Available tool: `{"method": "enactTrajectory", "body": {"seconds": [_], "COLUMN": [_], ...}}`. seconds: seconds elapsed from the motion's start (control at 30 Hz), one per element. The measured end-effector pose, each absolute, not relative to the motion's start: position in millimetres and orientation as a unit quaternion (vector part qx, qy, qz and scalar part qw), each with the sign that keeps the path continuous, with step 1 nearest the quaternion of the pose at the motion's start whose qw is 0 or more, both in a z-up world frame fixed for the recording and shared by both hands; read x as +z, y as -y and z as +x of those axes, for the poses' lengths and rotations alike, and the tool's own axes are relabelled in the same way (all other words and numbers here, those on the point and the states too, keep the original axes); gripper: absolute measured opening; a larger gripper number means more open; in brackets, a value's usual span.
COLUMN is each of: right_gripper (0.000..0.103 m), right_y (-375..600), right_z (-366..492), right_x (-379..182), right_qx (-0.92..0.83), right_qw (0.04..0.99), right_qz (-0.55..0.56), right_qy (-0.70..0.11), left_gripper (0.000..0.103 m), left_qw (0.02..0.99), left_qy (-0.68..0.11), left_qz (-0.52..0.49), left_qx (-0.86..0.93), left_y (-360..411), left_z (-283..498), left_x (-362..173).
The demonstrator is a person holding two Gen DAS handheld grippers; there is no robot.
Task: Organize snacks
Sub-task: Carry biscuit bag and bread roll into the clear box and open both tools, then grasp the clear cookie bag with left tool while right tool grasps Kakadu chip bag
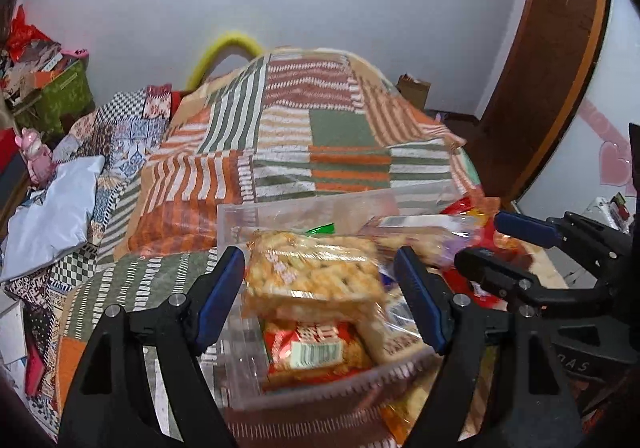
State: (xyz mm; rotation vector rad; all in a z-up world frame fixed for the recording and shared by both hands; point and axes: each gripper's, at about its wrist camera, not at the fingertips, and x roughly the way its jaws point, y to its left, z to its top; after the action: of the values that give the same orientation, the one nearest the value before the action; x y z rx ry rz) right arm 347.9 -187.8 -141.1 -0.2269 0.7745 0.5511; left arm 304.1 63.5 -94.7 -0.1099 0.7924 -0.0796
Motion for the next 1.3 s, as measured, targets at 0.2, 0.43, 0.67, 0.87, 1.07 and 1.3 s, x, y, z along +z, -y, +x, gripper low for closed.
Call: {"method": "enactTrajectory", "body": {"seconds": [0.2, 0.43, 0.67, 0.87, 1.07, 1.3], "right_gripper": [0.066, 0.067, 0.069, 0.069, 0.069, 0.085], "right_y": [207, 230, 263, 297, 327, 353], "right_z": [314, 280, 254, 241, 239, 237], "right_x": [-122, -119, -141, -168, -190, -207], "right_qx": [0.266, 0.256, 0.233, 0.199, 0.165, 0.139], "right_qw": [0.894, 0.903, 0.904, 0.902, 0.9, 0.899], "right_qz": [-0.105, -0.108, -0.098, -0.086, -0.066, -0.049], "right_qy": [-0.344, -0.329, -0.345, -0.374, -0.399, -0.412], "left_gripper": [0.077, 0.083, 0.084, 0.087, 0.088, 0.09], "left_qw": [0.927, 0.928, 0.915, 0.902, 0.894, 0.883], "left_qy": [-0.37, -0.368, -0.399, -0.426, -0.444, -0.465], "left_qz": [-0.043, -0.033, -0.03, -0.041, -0.027, -0.023], "left_qx": [-0.043, -0.042, -0.048, -0.05, -0.055, -0.053], "left_y": [-56, -48, -36, -27, -9, 2], "left_z": [270, 224, 184, 155, 140, 131], "left_x": [-73, -73, -101, -128, -145, -164]}}
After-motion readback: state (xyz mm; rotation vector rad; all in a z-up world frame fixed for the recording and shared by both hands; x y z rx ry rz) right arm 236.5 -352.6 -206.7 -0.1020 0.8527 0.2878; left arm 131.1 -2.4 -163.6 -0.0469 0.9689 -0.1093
